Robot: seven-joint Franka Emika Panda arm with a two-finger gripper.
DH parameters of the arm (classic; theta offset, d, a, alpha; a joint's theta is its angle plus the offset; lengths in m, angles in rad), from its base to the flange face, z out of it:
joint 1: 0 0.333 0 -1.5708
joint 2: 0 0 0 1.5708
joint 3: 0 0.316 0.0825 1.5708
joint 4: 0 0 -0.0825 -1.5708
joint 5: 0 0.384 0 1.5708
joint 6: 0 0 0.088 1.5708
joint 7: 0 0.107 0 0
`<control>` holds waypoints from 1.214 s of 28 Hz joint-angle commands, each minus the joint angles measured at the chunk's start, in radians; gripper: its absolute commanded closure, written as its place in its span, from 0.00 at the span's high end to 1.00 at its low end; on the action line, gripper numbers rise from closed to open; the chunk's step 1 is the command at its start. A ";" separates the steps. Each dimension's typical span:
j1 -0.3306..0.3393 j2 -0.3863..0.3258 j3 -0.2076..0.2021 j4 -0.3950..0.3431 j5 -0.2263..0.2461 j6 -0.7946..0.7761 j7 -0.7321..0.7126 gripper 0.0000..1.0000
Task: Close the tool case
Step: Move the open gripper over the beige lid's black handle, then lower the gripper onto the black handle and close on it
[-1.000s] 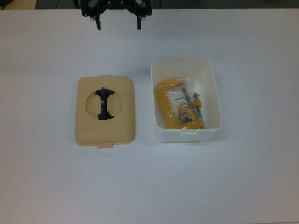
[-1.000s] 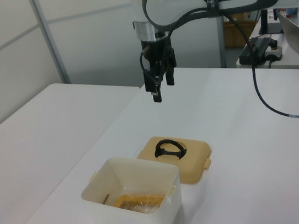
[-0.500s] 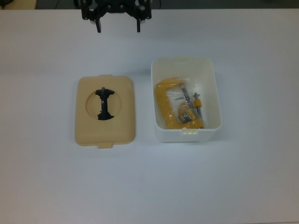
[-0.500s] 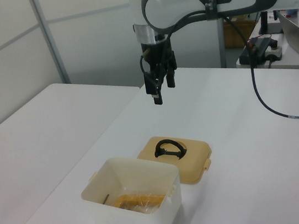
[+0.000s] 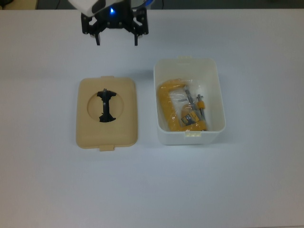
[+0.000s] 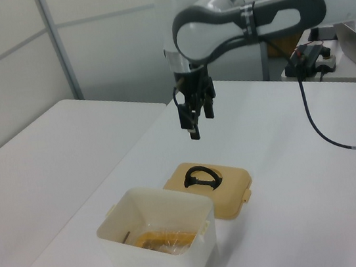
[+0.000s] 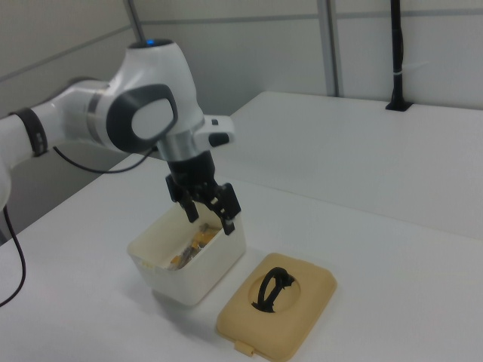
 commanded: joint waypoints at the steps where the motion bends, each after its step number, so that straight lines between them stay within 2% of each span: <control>1: -0.019 -0.025 -0.007 -0.097 -0.020 0.097 -0.062 1.00; 6: -0.047 -0.011 -0.007 -0.112 -0.020 0.134 -0.088 1.00; 14: -0.065 0.070 -0.007 -0.112 -0.023 0.200 -0.090 1.00; 19: -0.065 0.110 -0.007 -0.111 -0.050 0.233 -0.090 1.00; 34: -0.099 0.244 -0.009 -0.106 -0.093 0.414 -0.088 1.00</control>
